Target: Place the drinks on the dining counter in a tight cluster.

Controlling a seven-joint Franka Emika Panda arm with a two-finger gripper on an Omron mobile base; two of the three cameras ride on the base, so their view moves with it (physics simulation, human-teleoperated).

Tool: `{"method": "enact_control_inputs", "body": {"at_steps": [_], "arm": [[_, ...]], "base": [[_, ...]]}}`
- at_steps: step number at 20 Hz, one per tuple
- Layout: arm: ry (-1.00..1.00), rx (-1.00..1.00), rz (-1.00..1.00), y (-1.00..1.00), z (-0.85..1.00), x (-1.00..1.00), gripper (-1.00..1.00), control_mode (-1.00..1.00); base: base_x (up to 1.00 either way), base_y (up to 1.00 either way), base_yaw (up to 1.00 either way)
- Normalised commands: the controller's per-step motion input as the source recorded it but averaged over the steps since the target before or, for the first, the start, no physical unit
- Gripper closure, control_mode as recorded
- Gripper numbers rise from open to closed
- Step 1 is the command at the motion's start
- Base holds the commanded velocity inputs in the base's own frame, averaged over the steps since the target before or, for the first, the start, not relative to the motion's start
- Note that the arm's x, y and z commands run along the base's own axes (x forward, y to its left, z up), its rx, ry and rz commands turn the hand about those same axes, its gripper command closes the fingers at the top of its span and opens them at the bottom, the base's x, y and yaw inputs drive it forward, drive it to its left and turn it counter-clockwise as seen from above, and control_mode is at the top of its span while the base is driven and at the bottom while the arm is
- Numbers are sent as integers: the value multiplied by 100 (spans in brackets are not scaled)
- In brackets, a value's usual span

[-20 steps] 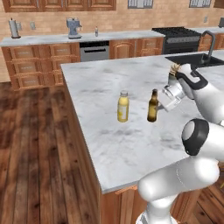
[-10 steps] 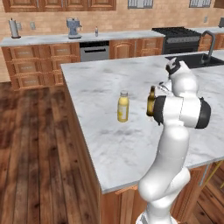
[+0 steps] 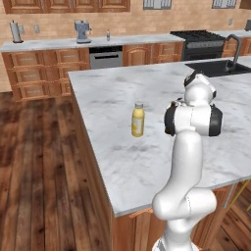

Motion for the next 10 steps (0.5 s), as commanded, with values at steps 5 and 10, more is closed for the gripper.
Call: {"method": "enact_control_inputs", "body": {"at_steps": [5, 10], "arm": [[-2, 0, 5, 2, 0, 0, 100, -100], [0, 0, 2, 21, 0, 3, 100, -100]], "base": [[0, 0, 0], [0, 0, 0]]}}
